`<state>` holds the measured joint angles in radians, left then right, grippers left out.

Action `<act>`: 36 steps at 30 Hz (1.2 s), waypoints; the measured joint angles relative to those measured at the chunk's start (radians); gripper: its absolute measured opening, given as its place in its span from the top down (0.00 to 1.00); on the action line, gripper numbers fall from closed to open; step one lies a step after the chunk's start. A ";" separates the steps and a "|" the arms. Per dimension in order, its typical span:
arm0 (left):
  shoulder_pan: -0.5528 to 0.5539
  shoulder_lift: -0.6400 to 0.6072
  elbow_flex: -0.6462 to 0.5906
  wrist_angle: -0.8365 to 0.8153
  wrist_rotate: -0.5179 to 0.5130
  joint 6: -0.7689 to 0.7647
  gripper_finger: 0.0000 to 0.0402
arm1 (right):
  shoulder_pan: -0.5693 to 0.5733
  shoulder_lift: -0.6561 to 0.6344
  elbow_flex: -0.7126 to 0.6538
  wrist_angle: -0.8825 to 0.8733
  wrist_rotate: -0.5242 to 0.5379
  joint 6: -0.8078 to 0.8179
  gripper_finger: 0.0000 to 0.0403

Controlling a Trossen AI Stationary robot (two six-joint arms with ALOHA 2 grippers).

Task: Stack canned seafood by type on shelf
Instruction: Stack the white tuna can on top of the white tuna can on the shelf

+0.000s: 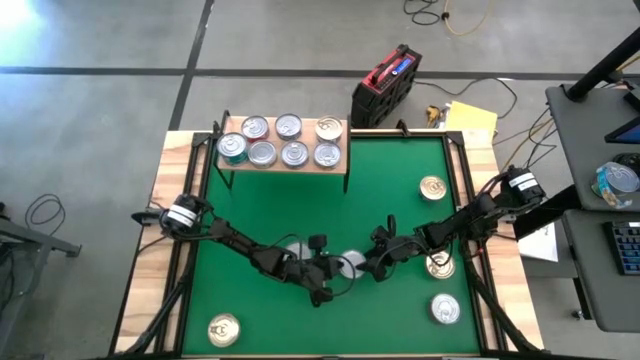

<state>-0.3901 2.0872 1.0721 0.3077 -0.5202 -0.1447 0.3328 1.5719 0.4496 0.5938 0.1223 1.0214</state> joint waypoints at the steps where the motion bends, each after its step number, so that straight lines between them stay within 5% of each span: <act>1: 0.000 0.000 -0.001 0.003 -0.002 0.002 1.00 | 0.000 0.000 0.000 0.005 -0.004 0.000 0.31; 28: -0.014 -0.010 -0.004 0.049 -0.107 0.050 1.00 | -0.007 -0.010 -0.002 0.024 0.003 -0.022 0.56; 36: -0.015 -0.060 -0.005 0.030 -0.034 0.118 1.00 | -0.010 -0.011 0.002 -0.001 0.001 0.005 0.54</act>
<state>-0.4052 2.0272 1.0666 0.3373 -0.5539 -0.0269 0.3228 1.5604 0.4511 0.5933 0.1230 1.0261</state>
